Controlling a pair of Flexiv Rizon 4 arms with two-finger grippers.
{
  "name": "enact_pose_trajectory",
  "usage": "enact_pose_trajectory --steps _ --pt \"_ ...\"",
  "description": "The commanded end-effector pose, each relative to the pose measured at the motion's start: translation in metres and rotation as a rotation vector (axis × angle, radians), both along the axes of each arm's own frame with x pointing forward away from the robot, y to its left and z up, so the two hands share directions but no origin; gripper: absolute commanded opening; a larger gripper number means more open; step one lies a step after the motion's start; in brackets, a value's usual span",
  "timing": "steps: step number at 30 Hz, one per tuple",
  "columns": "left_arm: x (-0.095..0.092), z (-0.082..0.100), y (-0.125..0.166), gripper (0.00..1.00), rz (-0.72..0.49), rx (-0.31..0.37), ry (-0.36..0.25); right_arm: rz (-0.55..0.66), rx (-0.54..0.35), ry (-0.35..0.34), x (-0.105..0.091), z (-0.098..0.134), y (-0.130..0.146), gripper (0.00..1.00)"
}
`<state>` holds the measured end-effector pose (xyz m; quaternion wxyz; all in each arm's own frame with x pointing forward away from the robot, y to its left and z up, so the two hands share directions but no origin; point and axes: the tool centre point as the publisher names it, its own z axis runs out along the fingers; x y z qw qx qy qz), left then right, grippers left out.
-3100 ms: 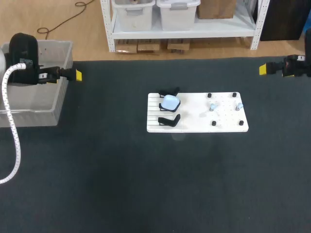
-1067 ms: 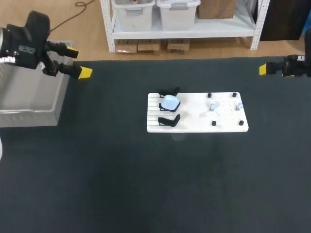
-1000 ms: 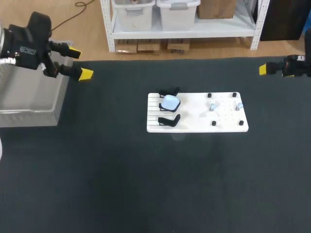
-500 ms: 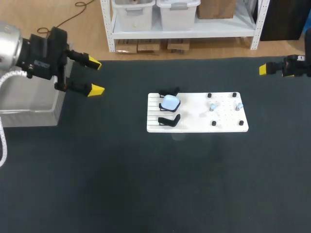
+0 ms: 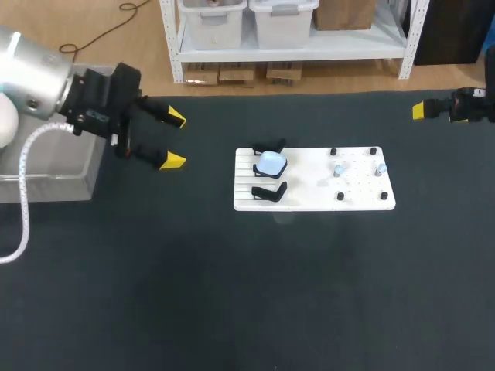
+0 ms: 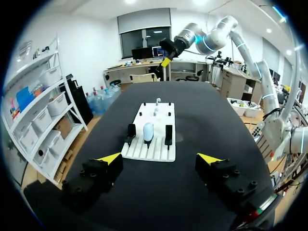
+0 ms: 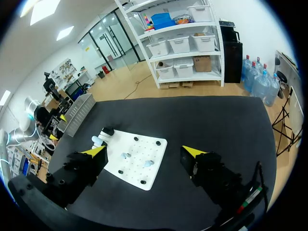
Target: Pick up each earbud case from the left stands, insert the matching earbuds, close the lid, and place the case in the box.
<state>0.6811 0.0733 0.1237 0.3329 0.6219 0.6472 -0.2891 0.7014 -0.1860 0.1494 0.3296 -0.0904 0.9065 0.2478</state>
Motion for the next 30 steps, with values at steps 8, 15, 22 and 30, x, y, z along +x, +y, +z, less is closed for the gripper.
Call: enact_pose_trajectory --steps 8,15,22,30 --pt "0.011 -0.011 -0.021 1.0 -0.094 -0.041 0.074 -0.001 -0.002 0.0 0.0 0.0 0.0 1.0" --pt "0.01 -0.015 -0.028 1.0 -0.114 -0.083 0.085 -0.001 -0.002 0.0 0.0 0.0 0.0 1.0" --pt "0.01 -0.021 -0.035 1.0 -0.127 -0.112 0.093 -0.001 -0.002 0.0 0.0 0.0 0.0 1.0" --pt "0.016 -0.032 -0.045 1.0 -0.132 -0.109 0.108 -0.001 -0.002 0.0 0.0 0.0 0.0 1.0"
